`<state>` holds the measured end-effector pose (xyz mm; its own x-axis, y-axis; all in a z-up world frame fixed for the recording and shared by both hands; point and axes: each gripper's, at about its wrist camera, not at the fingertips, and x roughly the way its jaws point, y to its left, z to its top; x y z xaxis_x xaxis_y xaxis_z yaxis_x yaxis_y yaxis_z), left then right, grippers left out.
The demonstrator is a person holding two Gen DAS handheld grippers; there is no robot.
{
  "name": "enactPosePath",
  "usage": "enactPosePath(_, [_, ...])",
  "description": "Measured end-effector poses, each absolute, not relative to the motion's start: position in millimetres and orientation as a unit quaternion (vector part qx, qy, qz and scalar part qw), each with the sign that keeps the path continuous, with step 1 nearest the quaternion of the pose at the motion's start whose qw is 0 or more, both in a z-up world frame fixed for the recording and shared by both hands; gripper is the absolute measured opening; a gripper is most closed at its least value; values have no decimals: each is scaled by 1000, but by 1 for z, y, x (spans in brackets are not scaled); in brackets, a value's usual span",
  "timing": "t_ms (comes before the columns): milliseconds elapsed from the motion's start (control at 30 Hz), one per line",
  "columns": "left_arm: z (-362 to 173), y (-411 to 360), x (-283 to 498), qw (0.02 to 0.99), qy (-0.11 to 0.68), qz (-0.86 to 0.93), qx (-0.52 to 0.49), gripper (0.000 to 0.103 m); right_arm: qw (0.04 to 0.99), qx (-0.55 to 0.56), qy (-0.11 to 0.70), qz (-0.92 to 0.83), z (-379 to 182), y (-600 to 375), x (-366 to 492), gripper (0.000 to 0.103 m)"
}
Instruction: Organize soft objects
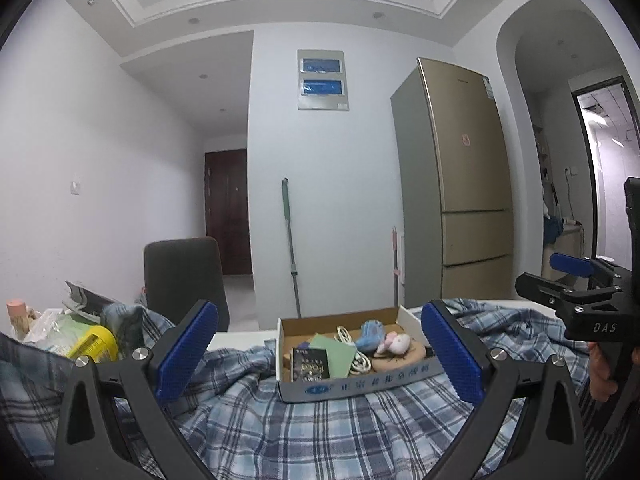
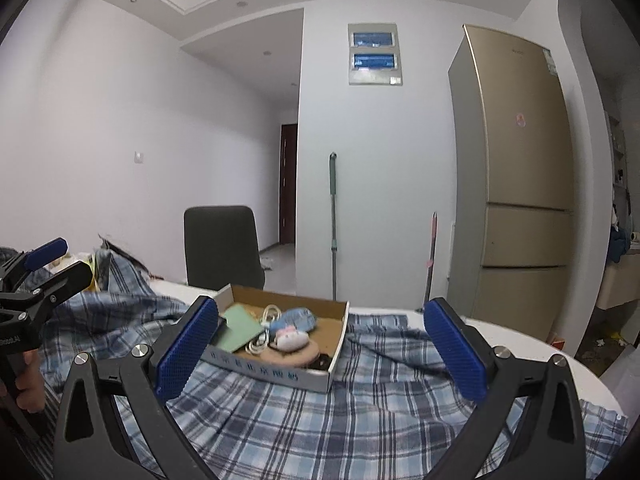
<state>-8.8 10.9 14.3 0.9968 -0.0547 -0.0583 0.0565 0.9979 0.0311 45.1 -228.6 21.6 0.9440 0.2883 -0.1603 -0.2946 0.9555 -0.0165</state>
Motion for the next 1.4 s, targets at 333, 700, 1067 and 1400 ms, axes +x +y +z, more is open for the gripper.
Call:
enactPosePath(333, [5, 14, -9, 999, 26, -18, 12, 103, 983, -38, 91, 154, 13, -223, 45, 103])
enactPosePath(700, [4, 19, -6, 1000, 31, -5, 0, 103, 984, -28, 89, 152, 14, -226, 46, 103])
enactPosePath(1067, [4, 20, -6, 999, 32, -6, -1, 103, 984, -25, 90, 151, 14, -227, 45, 103])
enactPosePath(1400, [1, 16, -6, 999, 34, -18, -2, 103, 984, -27, 93, 152, 13, -223, 46, 103])
